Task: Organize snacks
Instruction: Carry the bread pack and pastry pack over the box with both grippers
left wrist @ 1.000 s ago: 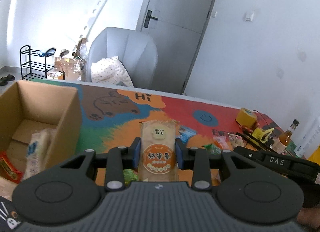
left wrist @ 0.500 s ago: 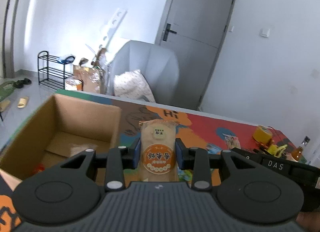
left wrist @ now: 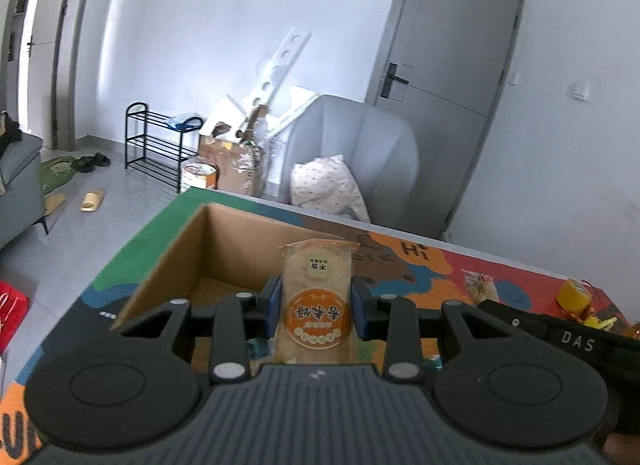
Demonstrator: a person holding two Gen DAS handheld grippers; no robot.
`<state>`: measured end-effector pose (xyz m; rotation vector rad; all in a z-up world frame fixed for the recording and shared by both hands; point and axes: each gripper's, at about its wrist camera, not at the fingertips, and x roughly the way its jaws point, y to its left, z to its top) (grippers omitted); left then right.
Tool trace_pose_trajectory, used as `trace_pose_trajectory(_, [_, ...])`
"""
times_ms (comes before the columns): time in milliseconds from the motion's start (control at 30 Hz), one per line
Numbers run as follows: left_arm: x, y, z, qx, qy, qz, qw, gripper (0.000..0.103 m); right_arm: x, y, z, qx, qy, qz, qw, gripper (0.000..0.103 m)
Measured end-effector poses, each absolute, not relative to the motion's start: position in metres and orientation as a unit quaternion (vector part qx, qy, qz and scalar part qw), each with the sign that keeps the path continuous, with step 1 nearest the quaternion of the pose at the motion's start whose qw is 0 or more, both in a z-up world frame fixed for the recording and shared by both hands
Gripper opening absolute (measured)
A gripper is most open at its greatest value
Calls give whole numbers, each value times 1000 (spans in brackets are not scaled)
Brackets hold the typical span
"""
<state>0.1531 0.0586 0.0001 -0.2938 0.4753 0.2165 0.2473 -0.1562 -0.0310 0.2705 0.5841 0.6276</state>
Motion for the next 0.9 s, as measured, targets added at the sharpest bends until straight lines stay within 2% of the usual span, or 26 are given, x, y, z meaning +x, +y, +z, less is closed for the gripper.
trace_pose_trajectory(400, [163, 101, 1, -163, 232, 141, 948, 34, 250, -116, -18, 115, 278, 336, 892, 17])
trace_pose_trajectory(533, [163, 109, 0, -163, 236, 166, 944, 45, 250, -104, -19, 112, 284, 348, 887, 17])
trace_pose_trajectory(733, [152, 119, -4, -173, 239, 182, 938, 47, 248, -89, -17, 110, 289, 364, 879, 17])
trace_pose_trajectory(900, [139, 125, -3, -183, 230, 194, 936, 60, 247, -79, -12, 116, 292, 379, 870, 18])
